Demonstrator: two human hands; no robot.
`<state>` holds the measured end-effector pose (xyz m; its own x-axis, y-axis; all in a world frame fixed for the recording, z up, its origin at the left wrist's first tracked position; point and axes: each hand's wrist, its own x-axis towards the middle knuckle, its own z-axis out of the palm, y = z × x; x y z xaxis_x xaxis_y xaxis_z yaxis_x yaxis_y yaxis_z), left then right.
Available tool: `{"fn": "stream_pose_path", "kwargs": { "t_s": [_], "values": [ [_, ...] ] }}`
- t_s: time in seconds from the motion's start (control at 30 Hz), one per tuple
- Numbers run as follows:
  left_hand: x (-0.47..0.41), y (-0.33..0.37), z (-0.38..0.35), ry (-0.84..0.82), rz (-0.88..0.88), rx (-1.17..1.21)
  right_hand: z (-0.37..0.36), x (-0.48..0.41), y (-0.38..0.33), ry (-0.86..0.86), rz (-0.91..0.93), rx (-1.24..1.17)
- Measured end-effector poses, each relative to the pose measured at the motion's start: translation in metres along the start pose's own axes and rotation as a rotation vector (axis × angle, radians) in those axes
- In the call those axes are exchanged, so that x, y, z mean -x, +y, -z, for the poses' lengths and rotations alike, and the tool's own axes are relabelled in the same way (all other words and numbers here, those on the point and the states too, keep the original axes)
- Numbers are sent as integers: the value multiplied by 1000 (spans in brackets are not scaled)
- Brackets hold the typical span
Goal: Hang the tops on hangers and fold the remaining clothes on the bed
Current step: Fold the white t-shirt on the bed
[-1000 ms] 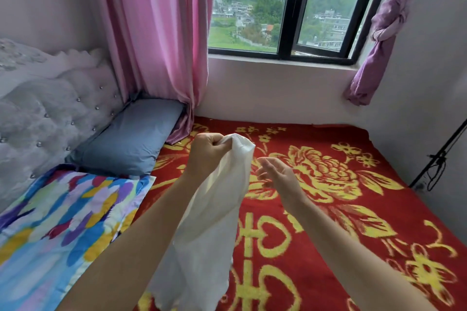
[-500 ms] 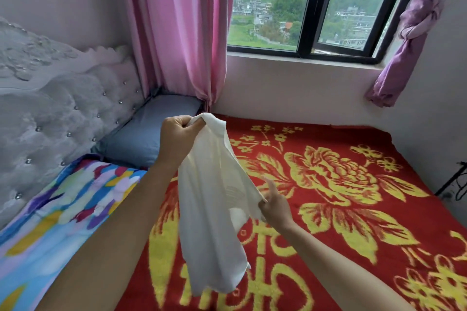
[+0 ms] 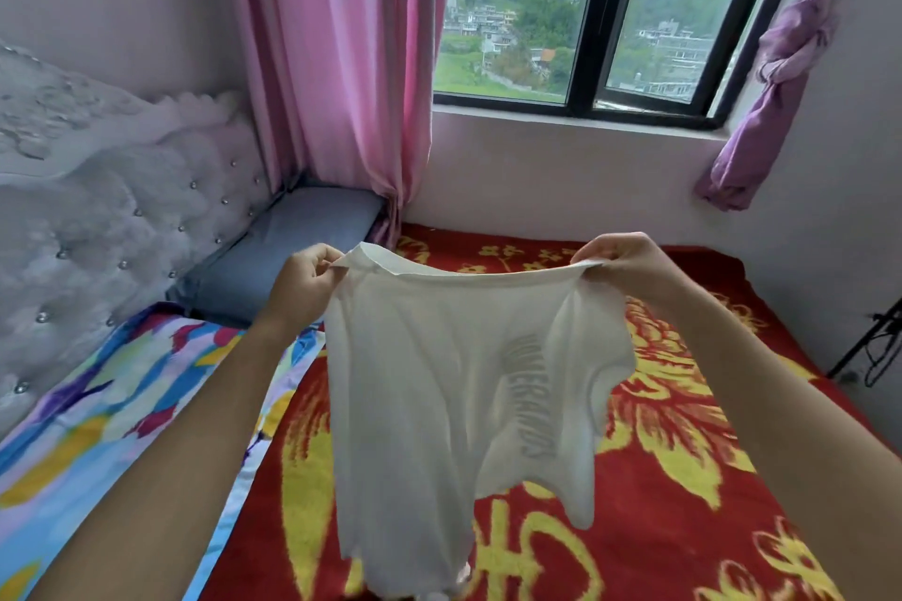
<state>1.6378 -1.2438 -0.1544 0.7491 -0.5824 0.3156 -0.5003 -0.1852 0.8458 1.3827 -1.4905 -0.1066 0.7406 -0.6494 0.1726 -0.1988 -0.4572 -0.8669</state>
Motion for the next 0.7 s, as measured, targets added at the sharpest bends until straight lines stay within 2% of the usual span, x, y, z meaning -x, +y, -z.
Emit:
{"fn": "stream_pose_path", "kwargs": {
  "t_s": [0.17,0.3,0.4,0.57,0.63,0.7],
  "values": [
    [-2,4,-13,-127,204,235,18,1,-17,-84,-145,-60],
    [-3,6,-13,-182,209,367,25,5,-22,-221,-301,-138],
    [-5,4,-14,-131,223,422,20,7,-31,-276,-326,-188],
    [3,4,-41,117,150,99,-7,6,-49,-231,-328,-225],
    [13,12,-54,99,2,149,-24,4,-54,-186,-335,-283],
    [30,27,-66,10,-128,227,-41,1,-58,-128,-344,-280]
  ]
}}
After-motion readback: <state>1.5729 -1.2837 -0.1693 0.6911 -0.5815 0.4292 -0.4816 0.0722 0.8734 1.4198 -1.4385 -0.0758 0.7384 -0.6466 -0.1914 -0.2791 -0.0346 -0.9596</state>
